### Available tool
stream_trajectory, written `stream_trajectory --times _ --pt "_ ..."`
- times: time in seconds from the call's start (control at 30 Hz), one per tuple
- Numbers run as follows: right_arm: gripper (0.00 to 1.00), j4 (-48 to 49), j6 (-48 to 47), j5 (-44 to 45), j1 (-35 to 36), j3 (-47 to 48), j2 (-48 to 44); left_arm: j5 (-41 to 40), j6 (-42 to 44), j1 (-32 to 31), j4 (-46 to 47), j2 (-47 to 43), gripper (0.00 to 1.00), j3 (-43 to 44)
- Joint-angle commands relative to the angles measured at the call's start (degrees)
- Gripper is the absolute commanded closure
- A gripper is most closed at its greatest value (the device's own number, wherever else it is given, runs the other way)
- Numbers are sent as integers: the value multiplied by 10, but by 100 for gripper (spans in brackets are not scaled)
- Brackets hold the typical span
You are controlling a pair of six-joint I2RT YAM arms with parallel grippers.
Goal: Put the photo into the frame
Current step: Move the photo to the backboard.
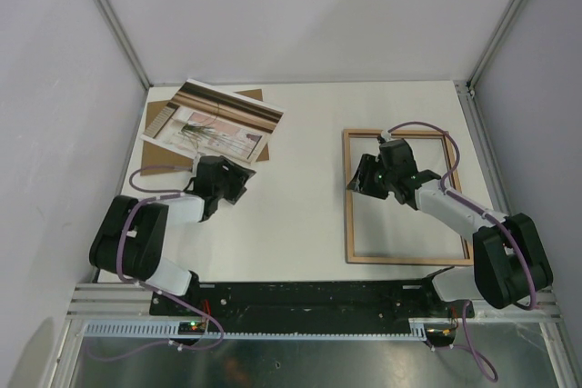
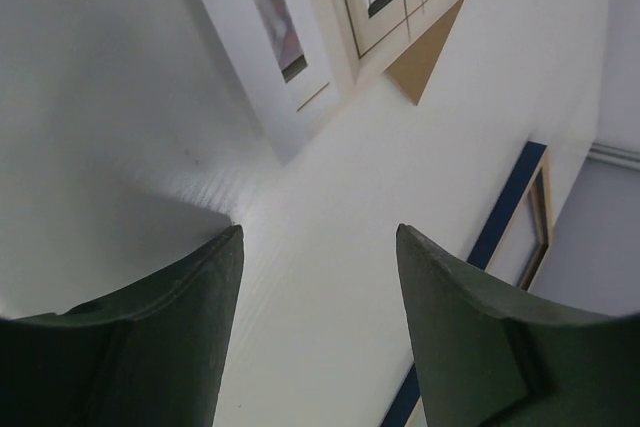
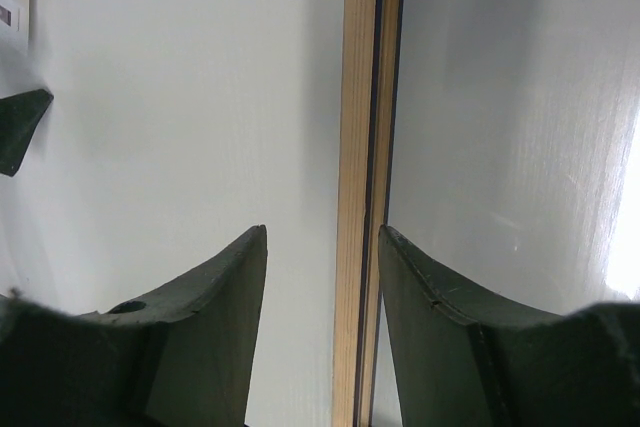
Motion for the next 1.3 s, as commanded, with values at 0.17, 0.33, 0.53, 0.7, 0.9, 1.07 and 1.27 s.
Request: stream_trajectory --times 0.17,0.33,0.53,0.7,0.9,1.07,1.27 --pt "47 0 -13 -1 5 22 0 2 -30 14 99 52 34 -16" --pt "47 0 -15 -2 5 21 3 -10 -25 16 104 64 36 -20" --pt "46 2 -15 -5 5 22 7 -13 -22 19 116 83 38 -21" --pt "47 2 -16 -4 5 21 9 -15 -20 24 125 90 41 -26" --pt "46 4 -16 -6 5 21 14 -17 -22 26 137 94 47 -31" --pt "46 5 -17 -5 6 21 17 -18 -23 28 146 94 54 -38" --pt "47 5 -17 -4 7 22 19 -18 -22 29 154 94 64 -41"
